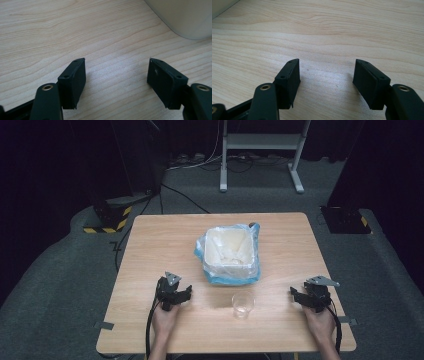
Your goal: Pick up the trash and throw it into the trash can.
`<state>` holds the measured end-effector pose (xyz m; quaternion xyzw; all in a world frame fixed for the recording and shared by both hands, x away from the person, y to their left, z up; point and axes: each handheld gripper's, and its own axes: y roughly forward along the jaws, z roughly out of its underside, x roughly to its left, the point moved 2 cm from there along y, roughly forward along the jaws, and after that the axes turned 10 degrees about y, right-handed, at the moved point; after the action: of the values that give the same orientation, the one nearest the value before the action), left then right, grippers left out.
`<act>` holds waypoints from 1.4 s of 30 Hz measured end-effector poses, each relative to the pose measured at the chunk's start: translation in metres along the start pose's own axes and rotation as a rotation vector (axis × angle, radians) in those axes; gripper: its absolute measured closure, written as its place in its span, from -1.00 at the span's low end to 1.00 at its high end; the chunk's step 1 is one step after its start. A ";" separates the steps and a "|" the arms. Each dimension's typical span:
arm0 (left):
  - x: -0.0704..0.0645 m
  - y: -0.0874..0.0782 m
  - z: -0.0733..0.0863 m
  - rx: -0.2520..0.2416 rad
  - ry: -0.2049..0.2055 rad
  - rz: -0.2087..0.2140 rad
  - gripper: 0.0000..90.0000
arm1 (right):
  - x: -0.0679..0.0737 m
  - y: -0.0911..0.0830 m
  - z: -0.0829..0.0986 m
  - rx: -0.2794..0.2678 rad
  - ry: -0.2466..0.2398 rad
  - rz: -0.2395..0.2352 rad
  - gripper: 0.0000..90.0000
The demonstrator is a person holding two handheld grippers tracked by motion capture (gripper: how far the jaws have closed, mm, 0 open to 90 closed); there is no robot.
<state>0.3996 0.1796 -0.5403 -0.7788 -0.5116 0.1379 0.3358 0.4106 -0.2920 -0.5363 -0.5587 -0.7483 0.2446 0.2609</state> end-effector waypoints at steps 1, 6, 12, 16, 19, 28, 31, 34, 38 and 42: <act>0.000 0.000 0.000 -0.001 0.000 -0.001 -0.31 | 0.000 0.000 0.000 0.000 0.000 0.000 -0.17; 0.000 0.000 0.000 -0.001 0.000 -0.001 -0.31 | 0.000 0.000 0.000 0.000 0.000 0.000 -0.17; 0.000 0.000 0.000 -0.001 0.000 -0.001 -0.31 | 0.000 0.000 0.000 0.000 0.000 0.000 -0.17; 0.000 0.000 0.000 0.000 0.000 0.000 -0.31 | 0.000 0.000 0.000 0.000 -0.001 0.001 -0.16; 0.000 0.000 0.000 0.000 0.000 0.000 -0.31 | 0.000 0.000 0.000 -0.001 -0.001 0.001 -0.16; 0.000 0.000 0.000 -0.001 -0.001 0.000 -0.31 | 0.001 0.000 0.000 -0.003 0.009 0.011 -0.17; 0.000 0.000 0.000 0.000 0.000 -0.001 -0.31 | 0.001 0.000 0.001 -0.004 0.013 0.013 -0.17; 0.000 0.000 0.000 -0.001 -0.001 0.000 -0.31 | 0.001 0.000 0.000 -0.004 0.015 0.014 -0.15; 0.000 0.000 0.000 0.000 -0.001 0.000 -0.31 | 0.000 -0.001 0.000 -0.002 0.032 0.003 -0.12; 0.000 0.000 0.000 0.000 -0.001 0.001 -0.31 | -0.001 -0.003 0.001 -0.004 0.045 -0.012 -0.08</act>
<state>0.3996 0.1796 -0.5403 -0.7790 -0.5114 0.1383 0.3354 0.4082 -0.2938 -0.5348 -0.5601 -0.7460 0.2289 0.2781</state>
